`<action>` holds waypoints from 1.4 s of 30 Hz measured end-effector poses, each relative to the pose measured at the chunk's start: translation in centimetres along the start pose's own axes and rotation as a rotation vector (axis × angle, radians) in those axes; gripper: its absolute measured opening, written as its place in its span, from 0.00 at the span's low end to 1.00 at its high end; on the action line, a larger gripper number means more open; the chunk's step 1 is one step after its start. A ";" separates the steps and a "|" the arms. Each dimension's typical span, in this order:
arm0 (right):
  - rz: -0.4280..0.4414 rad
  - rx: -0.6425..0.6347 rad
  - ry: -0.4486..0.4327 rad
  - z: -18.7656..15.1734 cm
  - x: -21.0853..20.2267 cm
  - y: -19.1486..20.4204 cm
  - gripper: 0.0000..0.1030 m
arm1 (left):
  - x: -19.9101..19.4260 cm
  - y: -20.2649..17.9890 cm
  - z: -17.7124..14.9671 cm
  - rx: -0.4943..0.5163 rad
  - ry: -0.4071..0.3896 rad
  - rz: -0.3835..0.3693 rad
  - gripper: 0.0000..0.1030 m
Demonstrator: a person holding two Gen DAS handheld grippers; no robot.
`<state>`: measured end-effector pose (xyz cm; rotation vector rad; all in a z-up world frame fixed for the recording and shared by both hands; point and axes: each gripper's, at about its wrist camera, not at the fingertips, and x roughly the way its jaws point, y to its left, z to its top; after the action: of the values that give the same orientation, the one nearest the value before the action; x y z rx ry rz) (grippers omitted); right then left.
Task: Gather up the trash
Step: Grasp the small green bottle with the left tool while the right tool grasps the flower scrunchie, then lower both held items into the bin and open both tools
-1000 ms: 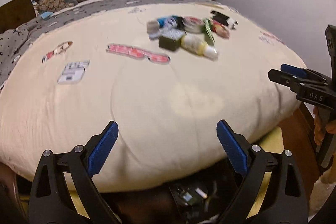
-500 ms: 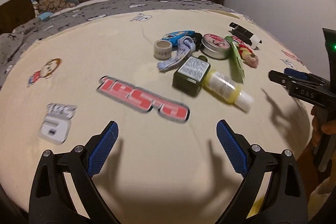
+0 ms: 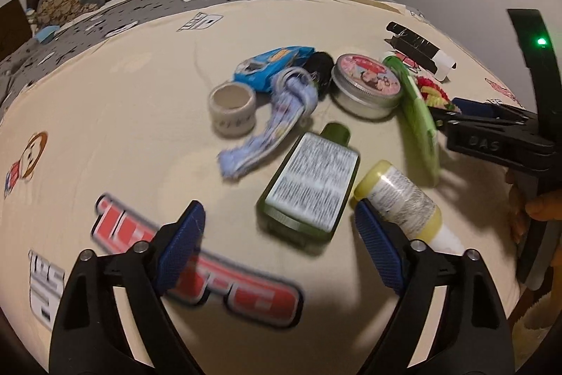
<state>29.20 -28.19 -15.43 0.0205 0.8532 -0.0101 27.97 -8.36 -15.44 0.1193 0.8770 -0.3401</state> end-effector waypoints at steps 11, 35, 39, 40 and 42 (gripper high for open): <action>0.009 -0.050 0.005 -0.9 -1.2 0.5 0.32 | -0.2 -1.4 -0.3 0.023 0.022 -0.027 0.48; 0.223 -0.166 -0.062 -17.7 -17.5 3.6 0.32 | -14.4 -3.5 -16.6 -0.015 -0.053 -0.046 0.45; 0.209 -0.190 -0.031 -20.7 -18.0 4.4 0.32 | -15.1 -4.2 -19.1 -0.016 -0.034 -0.084 0.44; 0.206 -0.191 -0.019 -21.3 -17.9 4.4 0.32 | -15.2 -4.4 -19.6 -0.014 -0.027 -0.093 0.43; 0.210 -0.186 0.017 -22.7 -17.4 4.4 0.32 | -15.0 -5.1 -20.9 -0.002 -0.002 -0.110 0.42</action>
<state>0.79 -23.24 -17.19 -0.0644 0.8632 0.2661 2.12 -4.48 -16.99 0.0687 0.8837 -0.4420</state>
